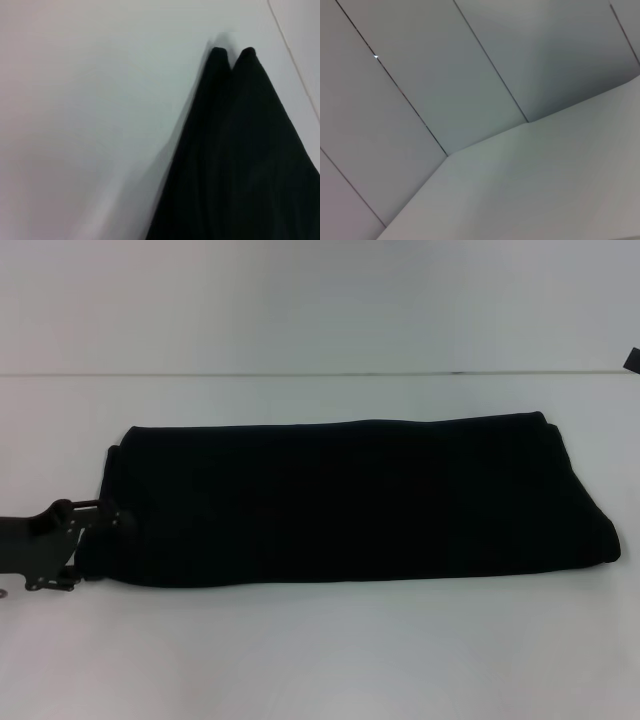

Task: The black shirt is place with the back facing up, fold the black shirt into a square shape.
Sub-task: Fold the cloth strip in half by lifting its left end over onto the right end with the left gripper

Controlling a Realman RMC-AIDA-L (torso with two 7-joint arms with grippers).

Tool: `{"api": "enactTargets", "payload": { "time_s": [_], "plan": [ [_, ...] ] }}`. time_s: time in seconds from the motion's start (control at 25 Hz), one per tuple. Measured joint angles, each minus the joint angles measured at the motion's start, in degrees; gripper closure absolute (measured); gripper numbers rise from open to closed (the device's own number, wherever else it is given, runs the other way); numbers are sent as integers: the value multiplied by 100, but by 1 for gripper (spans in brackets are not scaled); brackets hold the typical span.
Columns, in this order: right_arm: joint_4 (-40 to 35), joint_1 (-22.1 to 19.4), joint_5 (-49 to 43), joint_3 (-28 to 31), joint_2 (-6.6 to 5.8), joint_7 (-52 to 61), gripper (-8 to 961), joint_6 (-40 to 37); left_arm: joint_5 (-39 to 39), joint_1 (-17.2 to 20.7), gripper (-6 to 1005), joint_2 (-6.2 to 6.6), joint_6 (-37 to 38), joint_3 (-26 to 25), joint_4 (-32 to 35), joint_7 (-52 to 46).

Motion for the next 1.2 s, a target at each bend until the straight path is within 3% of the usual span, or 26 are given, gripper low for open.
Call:
{"api": "enactTargets", "payload": {
  "time_s": [0.36,0.64,1.2],
  "plan": [
    [-2,10,0,-12,0,11,223,23,12,-105,114,19,34,74,-102,470],
    [-11,28,-1,-17,0,30,224,20,51,-201,114,35,18,508,-108,641],
    [-11,29,-1,-21,0,34,223,36,12,-238,114,106,36,491,72,721]
  ]
}}
